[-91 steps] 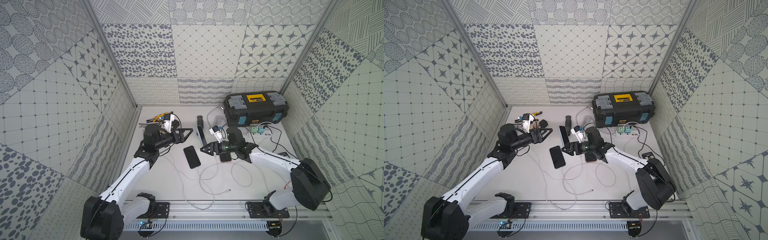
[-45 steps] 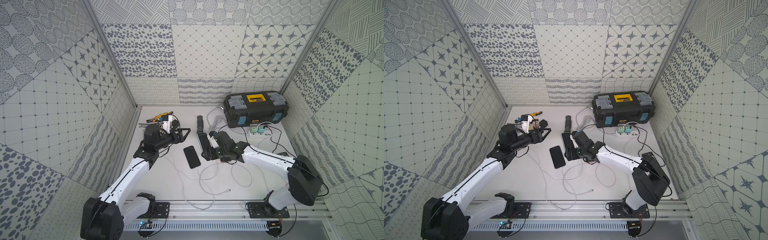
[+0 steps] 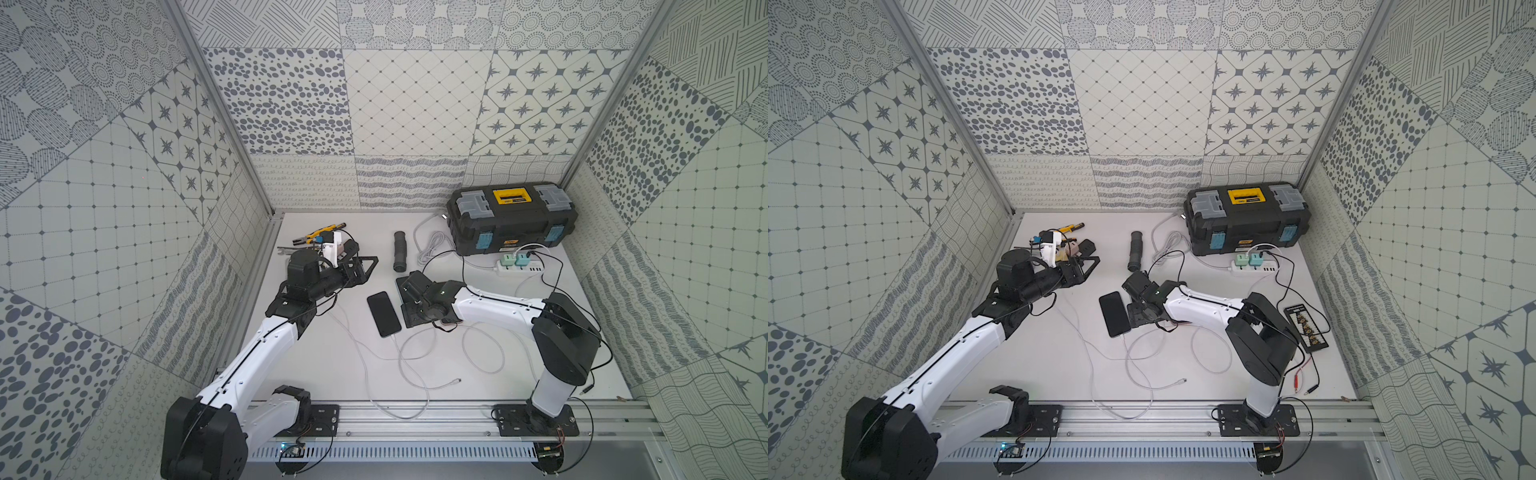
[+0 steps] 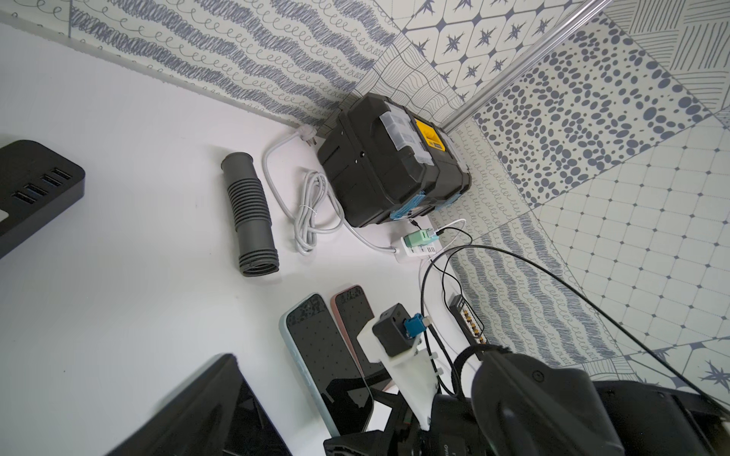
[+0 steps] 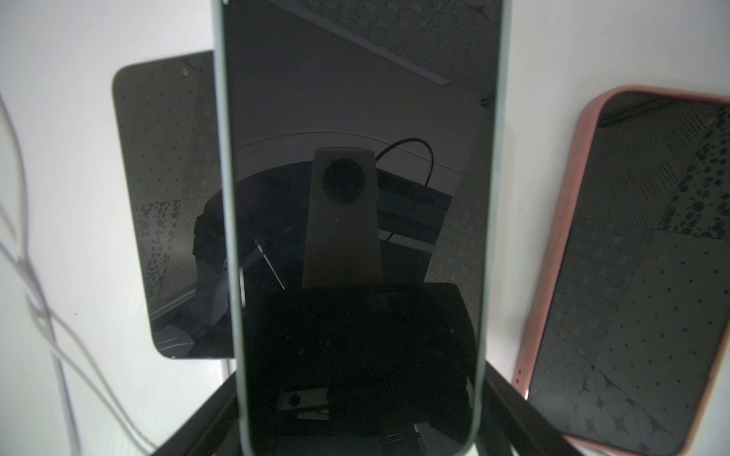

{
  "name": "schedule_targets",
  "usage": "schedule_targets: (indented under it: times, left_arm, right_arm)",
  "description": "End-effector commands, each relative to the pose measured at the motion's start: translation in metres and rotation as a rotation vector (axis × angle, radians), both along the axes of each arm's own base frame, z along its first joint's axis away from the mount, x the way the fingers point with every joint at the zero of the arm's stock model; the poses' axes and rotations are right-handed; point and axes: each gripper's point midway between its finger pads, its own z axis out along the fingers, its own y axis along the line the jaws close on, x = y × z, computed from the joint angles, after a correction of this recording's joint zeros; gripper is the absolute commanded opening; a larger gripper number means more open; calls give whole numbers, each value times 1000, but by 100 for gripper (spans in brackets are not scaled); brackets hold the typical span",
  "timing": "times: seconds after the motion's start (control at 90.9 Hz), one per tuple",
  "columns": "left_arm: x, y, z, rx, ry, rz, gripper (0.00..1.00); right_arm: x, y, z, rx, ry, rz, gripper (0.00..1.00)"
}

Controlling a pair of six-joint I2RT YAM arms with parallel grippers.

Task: Unplug the charging cable from the phone
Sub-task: Place the phone at the center of the board.

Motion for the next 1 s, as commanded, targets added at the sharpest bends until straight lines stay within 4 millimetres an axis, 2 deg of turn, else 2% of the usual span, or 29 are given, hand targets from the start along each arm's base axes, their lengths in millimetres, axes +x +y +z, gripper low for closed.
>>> schedule_targets:
  times: [0.0,0.396,0.616,0.814,0.991]
  left_arm:
    - [1,4,3,15,-24,11,98]
    - [1,6,1,13,-20,17,98]
    - [2,8,0,11,-18,20,98]
    - [3,8,-1,9,-14,21,98]
    - [3,9,0,9,-17,23,98]
  right_arm:
    - [13,6,9,-9,-51,-35,37]
    - [16,10,-11,-81,-13,-21,43]
    - [16,10,-18,-102,2,-14,50]
    - [17,11,-15,-104,-4,-11,60]
    - [20,11,-2,-91,-33,-10,69]
